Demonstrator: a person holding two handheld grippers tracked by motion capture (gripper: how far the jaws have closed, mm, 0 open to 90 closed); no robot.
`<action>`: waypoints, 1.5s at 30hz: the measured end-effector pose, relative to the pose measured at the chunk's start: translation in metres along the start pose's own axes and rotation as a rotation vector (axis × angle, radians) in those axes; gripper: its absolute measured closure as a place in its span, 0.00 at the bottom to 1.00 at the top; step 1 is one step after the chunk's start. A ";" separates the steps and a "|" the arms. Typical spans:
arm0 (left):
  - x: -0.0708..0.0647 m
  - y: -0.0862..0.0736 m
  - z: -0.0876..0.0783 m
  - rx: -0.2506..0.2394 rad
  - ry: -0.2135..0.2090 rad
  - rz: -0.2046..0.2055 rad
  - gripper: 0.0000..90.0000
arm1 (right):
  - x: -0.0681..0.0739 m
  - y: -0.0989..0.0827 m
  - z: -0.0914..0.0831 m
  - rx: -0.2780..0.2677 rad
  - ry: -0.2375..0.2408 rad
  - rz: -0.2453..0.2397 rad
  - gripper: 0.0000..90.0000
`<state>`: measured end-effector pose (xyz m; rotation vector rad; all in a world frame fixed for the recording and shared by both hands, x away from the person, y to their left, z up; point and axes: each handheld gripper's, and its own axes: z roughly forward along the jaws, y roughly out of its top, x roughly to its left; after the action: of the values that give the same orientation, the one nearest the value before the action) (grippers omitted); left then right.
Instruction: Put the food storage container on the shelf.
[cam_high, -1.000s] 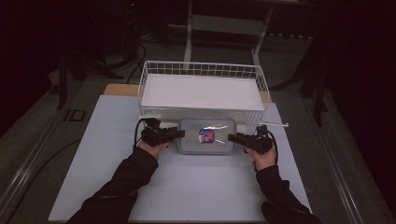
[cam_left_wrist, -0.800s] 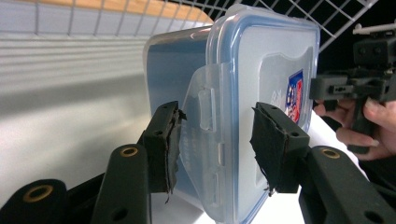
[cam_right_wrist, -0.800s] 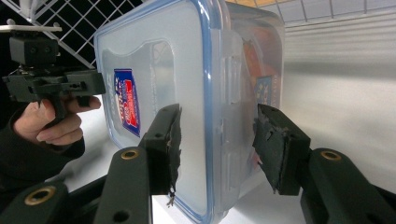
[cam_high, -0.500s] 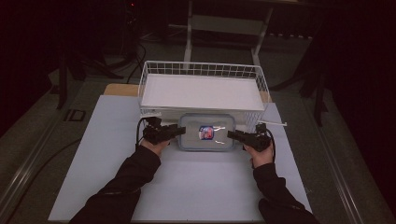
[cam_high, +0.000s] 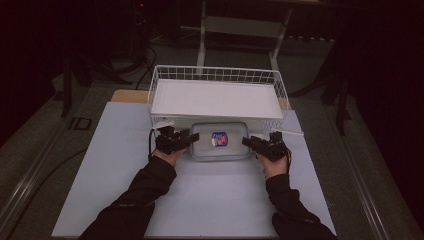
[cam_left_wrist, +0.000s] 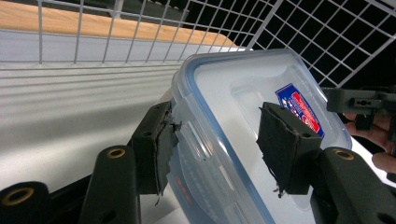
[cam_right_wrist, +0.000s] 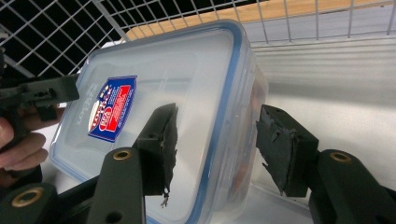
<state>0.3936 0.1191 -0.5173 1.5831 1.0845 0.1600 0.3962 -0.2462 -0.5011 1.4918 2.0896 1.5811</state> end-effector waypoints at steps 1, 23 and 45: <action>0.000 0.000 0.000 0.000 0.003 -0.010 0.50 | 0.000 0.000 0.000 -0.002 -0.005 0.001 0.51; -0.027 0.003 -0.020 -0.013 0.006 0.136 0.02 | 0.023 0.001 -0.019 -0.030 -0.074 -0.097 0.40; -0.064 -0.033 -0.087 0.048 -0.019 0.234 0.01 | 0.084 -0.029 -0.017 0.047 0.078 -0.186 0.72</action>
<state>0.2856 0.1327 -0.4872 1.7491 0.8922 0.2773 0.3255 -0.1934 -0.4806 1.2250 2.2480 1.5548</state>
